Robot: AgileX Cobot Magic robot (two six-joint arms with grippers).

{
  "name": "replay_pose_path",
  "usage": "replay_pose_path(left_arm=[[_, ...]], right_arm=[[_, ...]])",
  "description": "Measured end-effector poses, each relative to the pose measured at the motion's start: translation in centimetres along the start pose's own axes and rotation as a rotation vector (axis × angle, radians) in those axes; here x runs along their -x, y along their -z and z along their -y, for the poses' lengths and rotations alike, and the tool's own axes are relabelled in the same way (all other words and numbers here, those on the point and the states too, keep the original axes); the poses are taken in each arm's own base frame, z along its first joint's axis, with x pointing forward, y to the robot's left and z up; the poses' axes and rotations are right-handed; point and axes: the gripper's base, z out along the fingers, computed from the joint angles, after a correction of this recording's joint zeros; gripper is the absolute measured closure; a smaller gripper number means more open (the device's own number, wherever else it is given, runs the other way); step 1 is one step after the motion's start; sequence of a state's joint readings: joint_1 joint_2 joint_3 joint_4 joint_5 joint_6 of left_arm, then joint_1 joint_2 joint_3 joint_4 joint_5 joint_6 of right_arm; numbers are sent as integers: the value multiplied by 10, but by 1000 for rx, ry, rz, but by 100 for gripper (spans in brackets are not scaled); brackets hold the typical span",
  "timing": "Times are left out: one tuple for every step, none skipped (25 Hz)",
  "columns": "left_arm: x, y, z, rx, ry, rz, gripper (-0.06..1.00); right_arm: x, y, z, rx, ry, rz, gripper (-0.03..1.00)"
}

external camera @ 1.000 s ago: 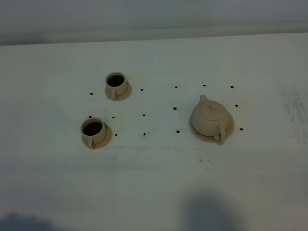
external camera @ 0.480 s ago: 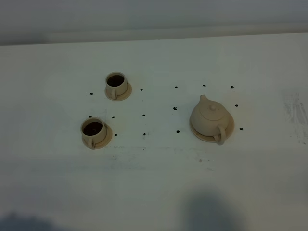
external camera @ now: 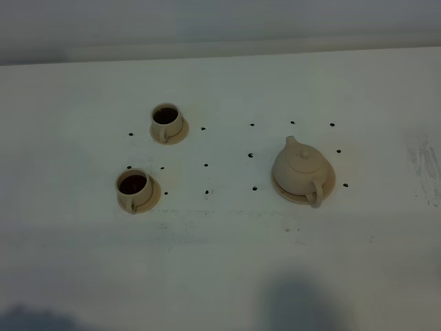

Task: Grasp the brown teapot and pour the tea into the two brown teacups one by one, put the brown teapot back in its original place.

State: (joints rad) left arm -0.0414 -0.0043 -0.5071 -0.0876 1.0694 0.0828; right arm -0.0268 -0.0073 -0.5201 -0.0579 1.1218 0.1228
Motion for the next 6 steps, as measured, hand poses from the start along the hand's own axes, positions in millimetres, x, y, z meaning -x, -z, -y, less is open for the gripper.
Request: replay_pose_path(left_arm=[[0,0,0,0,-1,0,59],[0,0,0,0,-1,0,59],[0,0,0,0,-1,0,59],[0,0,0,0,-1,0,59],[0,0,0,0,-1,0,59],[0,0,0,0,-1,0,59]], right_arm=[[0,0,0,0,0,0,77],[0,0,0,0,0,0,77],[0,0,0,0,0,0,77],[0,0,0,0,0,0,77],[0,0,0,0,0,0,77],[0,0,0,0,0,0,77]])
